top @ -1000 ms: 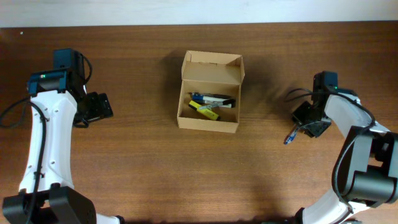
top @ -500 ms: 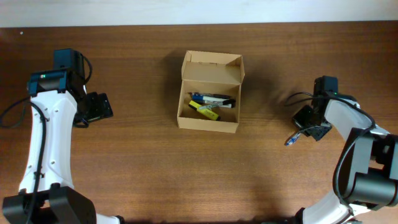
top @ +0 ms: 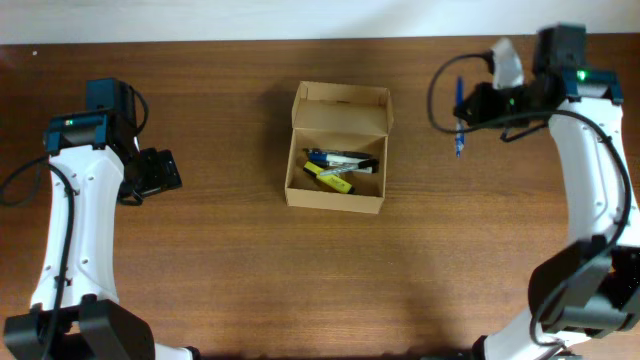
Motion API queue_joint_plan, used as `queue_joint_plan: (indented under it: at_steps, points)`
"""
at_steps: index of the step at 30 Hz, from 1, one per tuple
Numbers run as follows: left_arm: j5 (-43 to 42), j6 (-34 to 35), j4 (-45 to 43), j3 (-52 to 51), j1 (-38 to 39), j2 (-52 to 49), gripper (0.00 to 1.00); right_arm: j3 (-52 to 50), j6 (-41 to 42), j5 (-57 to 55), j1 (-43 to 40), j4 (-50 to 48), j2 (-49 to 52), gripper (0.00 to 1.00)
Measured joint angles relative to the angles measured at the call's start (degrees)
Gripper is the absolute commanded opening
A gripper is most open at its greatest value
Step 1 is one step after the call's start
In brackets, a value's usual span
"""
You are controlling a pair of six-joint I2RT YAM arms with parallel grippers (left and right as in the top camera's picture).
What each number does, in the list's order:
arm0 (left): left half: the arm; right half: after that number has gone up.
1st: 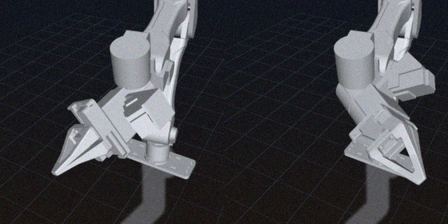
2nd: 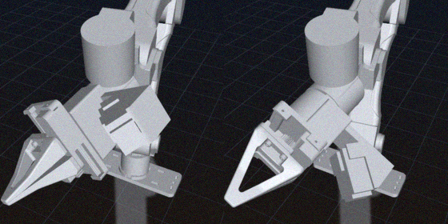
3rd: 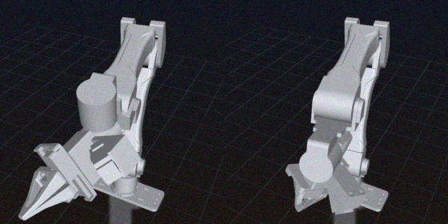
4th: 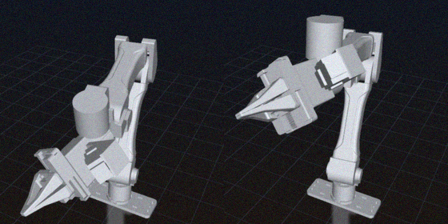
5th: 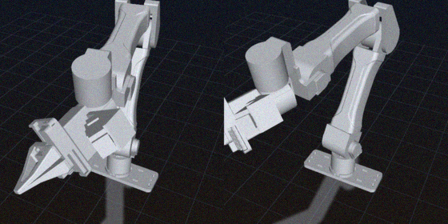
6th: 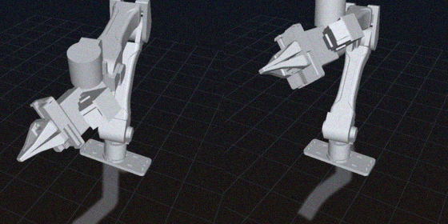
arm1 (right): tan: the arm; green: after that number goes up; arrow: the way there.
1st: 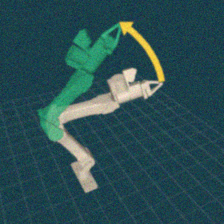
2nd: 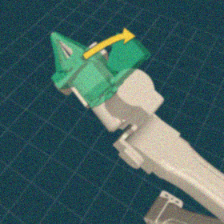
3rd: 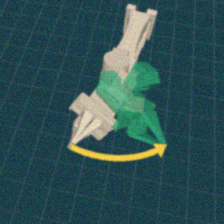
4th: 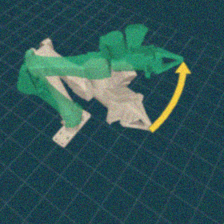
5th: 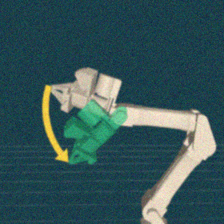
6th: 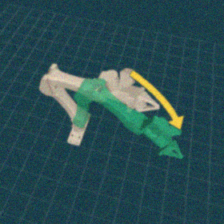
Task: Pack container
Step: 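Carry the blue pen into the box and release it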
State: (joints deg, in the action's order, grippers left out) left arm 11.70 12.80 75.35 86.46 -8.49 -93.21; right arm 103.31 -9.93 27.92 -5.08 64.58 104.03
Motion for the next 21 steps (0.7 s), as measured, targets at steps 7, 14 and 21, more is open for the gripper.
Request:
queue_joint_plan:
  at_steps: [7, 14, 21]
  points:
    - [0.02, 0.0, 0.0, 0.0, 0.0, 0.0, 1.0, 5.66, -18.01, -12.31, 17.99, 4.63, -0.79, 0.04]
    - [0.02, 0.0, 0.0, 0.0, 0.0, 0.0, 1.0, 5.66, -29.49, -22.84, 31.45, -0.79, 1.7, 0.03]
    - [0.02, 0.0, 0.0, 0.0, 0.0, 0.0, 1.0, 5.66, -33.51, -26.03, 33.27, -1.84, 12.07, 0.04]
